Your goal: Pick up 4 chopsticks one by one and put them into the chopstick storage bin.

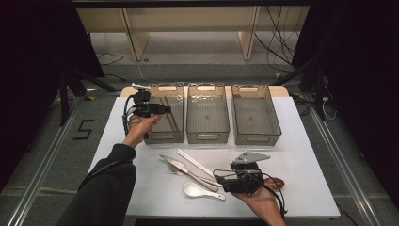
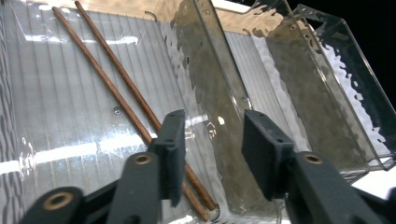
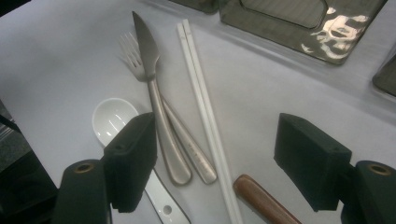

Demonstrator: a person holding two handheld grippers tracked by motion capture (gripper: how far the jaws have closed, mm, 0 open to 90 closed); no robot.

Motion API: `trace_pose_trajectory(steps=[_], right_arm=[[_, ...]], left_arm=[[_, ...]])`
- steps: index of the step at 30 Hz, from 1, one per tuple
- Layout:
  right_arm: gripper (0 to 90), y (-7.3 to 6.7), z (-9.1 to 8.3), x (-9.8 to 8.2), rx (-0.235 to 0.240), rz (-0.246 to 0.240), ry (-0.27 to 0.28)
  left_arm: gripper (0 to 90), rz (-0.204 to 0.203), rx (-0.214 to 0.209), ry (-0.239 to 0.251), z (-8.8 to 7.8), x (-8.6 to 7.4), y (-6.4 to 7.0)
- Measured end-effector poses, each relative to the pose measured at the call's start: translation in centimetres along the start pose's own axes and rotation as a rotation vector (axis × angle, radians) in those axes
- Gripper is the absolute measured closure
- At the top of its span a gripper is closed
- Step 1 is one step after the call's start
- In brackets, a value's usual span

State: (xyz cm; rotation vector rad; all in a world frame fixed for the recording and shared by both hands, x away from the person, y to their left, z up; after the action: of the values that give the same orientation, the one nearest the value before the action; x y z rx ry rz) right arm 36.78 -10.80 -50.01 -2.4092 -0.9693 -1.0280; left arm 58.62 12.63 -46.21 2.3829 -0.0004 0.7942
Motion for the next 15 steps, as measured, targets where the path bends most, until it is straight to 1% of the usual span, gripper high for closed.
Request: trace_pose_trajectory(steps=[1, 3, 5, 7, 8, 11, 14, 15], right_arm=[[30.5, 0.0, 0.0, 0.0, 0.001, 0.001, 0.001], [30.5, 0.0, 0.0, 0.0, 0.001, 0.002, 0.002], [30.5, 0.1, 0.0, 0.0, 0.001, 0.002, 0.001], [30.5, 0.1, -0.1, 0.0, 0.002, 0.001, 0.0], [30.4, 0.1, -0.1, 0.0, 0.002, 0.001, 0.0], [30.3, 0.3, -0.1, 0.2, 0.0, 0.003, 0.0], [30.3, 0.5, -0.2, 0.3, -0.002, 0.004, 0.0], [30.1, 0.5, -0.2, 0.3, -0.002, 0.004, -0.001]], left_arm=[[54.0, 0.006, -0.004, -0.002, -0.2, 0.0, 0.1], [50.7, 0.018, -0.017, 0.011, -0.7, -0.1, 0.5], [46.1, 0.05, -0.018, 0.006, -1.2, -0.3, 0.9], [42.0, 0.074, -0.034, 0.015, -2.0, -0.5, 1.5], [39.9, 0.083, -0.042, 0.029, -2.4, -0.5, 1.8], [33.6, 0.125, -0.064, 0.037, -3.7, -1.1, 2.6], [30.2, 0.166, -0.075, 0.044, -4.8, -2.0, 3.2], [29.5, 0.174, -0.083, 0.049, -5.1, -2.2, 3.4]])
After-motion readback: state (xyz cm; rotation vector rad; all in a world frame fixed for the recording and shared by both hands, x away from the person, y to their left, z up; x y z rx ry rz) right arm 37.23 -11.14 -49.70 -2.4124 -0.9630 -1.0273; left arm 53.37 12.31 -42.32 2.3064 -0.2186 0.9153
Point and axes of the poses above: each handheld gripper's, and its own axes: z roughly forward along the jaws, x roughly out of its top, y roughly to its right, the point moved 10 cm from there along z, roughly forward along the jaws, and after that the axes turned 7 degrees about -z, right-handed, at the moved point
